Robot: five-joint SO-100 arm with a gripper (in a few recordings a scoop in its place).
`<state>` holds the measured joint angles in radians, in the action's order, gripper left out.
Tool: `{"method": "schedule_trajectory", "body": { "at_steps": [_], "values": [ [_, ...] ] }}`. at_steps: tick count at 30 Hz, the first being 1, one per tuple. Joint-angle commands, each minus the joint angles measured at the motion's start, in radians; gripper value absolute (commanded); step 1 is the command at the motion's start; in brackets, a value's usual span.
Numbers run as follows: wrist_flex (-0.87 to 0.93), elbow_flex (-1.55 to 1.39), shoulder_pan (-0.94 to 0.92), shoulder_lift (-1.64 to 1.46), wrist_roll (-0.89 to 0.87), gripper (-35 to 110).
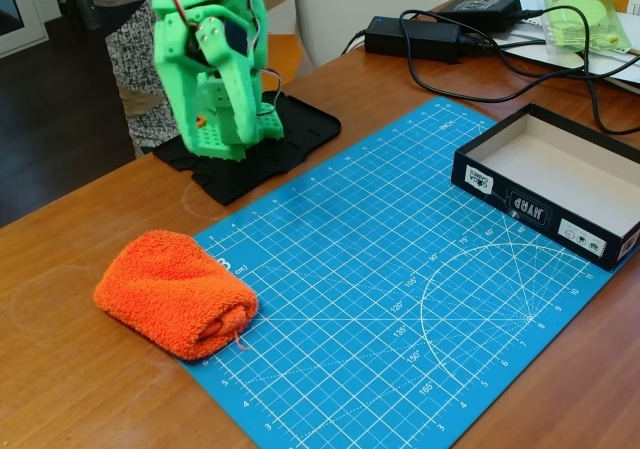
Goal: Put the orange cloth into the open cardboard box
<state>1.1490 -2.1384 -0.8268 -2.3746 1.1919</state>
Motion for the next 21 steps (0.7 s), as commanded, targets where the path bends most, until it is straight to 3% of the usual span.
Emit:
{"method": "schedule_trajectory", "body": {
  "at_steps": [1, 8, 12, 17, 21],
  "values": [
    [0.132, 0.305, -0.058, 0.357, 0.130, 33],
    [0.161, 0.518, -0.118, 0.626, 0.304, 37],
    [0.161, 0.500, -0.164, 0.649, 0.364, 37],
    [0.043, 0.356, -0.202, 0.653, 0.357, 37],
    [-0.163, 0.236, -0.233, 0.684, 0.342, 37]
  ]
}}
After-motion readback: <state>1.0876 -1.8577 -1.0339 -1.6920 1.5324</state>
